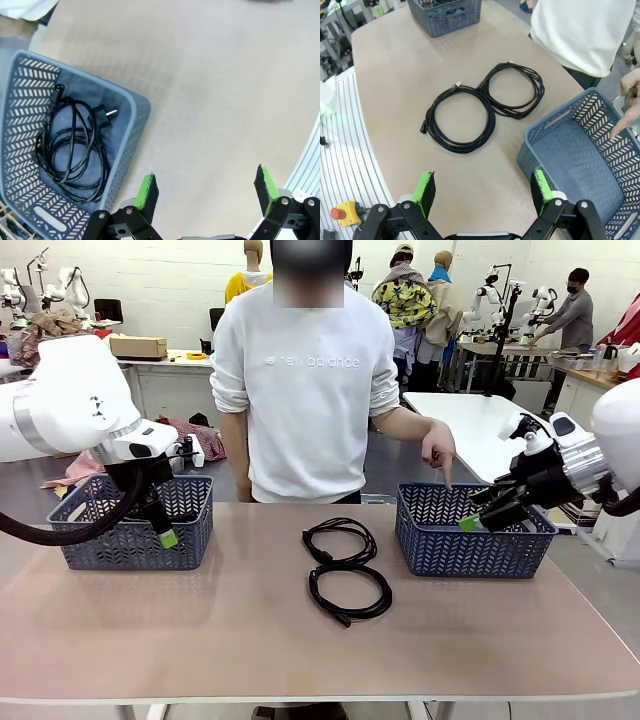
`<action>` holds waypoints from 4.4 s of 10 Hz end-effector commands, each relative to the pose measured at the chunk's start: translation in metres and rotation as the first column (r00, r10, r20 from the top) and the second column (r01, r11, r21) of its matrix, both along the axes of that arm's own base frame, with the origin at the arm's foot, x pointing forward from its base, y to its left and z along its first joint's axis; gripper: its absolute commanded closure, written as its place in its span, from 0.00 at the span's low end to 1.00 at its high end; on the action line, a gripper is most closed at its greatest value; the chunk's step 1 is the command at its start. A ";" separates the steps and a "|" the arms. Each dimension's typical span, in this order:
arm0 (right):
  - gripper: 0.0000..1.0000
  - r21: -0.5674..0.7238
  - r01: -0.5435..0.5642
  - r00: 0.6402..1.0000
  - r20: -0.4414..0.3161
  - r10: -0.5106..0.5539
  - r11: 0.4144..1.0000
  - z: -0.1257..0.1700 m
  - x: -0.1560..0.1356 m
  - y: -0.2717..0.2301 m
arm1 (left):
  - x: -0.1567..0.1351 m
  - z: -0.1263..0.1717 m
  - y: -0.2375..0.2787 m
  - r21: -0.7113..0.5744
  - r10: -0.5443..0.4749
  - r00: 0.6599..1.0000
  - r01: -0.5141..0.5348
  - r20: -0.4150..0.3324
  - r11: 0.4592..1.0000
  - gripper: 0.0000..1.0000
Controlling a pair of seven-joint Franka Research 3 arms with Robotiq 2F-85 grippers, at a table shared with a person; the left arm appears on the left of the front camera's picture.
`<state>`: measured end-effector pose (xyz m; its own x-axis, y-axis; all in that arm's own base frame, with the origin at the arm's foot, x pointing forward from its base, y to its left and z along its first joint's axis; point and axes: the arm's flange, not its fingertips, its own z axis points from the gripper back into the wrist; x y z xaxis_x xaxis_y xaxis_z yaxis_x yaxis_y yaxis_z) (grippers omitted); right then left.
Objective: Organize the cables according to human instructions.
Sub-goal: Pick up a bundle of cables and place it in the basket indicated by the human.
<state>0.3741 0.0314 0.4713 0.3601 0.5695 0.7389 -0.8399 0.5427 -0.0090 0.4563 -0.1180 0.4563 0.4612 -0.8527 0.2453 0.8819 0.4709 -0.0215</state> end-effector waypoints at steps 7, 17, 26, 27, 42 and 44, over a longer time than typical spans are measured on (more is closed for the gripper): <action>0.00 -0.159 0.101 0.974 -0.188 -0.130 0.982 -0.025 0.011 0.121 | 0.000 0.003 0.002 0.003 -0.005 1.000 0.005 -0.004 1.000 0.00; 0.00 -0.295 -0.008 0.965 -0.254 -0.071 0.955 -0.085 0.022 0.193 | 0.000 0.003 0.002 0.003 -0.005 1.000 0.005 -0.004 1.000 0.00; 0.00 -0.307 0.005 0.948 -0.302 -0.103 0.952 -0.111 0.054 0.220 | 0.000 0.003 0.002 0.003 -0.005 1.000 0.005 -0.004 1.000 0.00; 0.00 -0.313 0.005 0.943 -0.316 -0.109 0.950 -0.116 0.061 0.228 | 0.000 0.003 0.002 0.003 -0.005 1.000 0.005 -0.004 1.000 0.00; 0.00 -0.510 -0.070 0.916 -0.373 -0.147 0.857 -0.168 0.089 0.304 | 0.000 0.003 0.002 0.003 -0.005 1.000 0.005 -0.004 1.000 0.00; 0.00 -0.516 -0.079 0.917 -0.373 -0.140 0.853 -0.170 0.088 0.309 | 0.000 0.003 0.002 0.003 -0.005 1.000 0.005 -0.004 1.000 0.00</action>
